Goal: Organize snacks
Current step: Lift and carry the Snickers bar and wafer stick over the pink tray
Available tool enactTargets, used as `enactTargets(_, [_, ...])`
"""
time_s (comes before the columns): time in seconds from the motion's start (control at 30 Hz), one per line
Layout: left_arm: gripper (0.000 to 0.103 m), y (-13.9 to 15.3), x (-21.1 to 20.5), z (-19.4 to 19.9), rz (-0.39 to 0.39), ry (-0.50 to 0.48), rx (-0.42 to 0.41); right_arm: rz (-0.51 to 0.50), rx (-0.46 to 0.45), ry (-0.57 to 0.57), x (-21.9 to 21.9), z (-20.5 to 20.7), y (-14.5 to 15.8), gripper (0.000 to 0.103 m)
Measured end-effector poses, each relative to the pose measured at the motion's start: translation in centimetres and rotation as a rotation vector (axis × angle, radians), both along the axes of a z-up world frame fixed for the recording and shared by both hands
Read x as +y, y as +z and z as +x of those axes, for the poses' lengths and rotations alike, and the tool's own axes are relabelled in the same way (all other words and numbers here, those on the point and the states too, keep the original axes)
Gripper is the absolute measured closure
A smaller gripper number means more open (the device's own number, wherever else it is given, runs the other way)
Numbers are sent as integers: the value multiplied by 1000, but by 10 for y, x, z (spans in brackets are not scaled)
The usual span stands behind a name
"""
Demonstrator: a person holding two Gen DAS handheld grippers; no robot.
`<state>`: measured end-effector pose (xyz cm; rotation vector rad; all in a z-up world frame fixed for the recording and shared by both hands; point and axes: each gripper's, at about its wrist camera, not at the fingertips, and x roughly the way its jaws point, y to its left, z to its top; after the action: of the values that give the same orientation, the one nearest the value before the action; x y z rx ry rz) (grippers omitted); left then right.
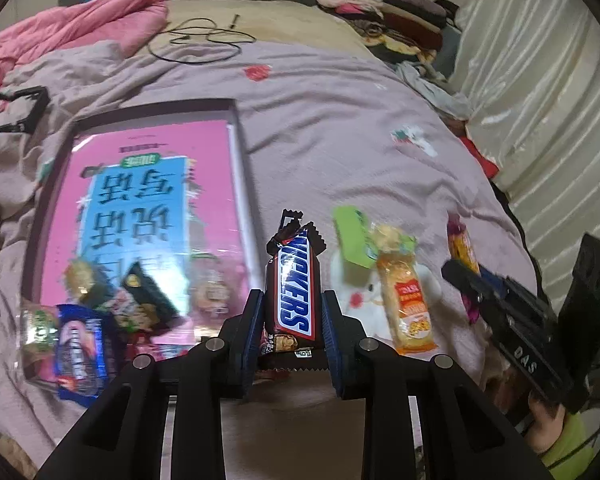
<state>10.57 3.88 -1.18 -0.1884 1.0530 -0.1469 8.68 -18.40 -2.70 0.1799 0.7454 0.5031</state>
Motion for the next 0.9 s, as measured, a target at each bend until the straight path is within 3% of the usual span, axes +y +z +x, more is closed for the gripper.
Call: enactTargets(0.9, [74, 31, 141, -39, 1, 268, -78, -18, -11, 226, 102, -36, 12, 82])
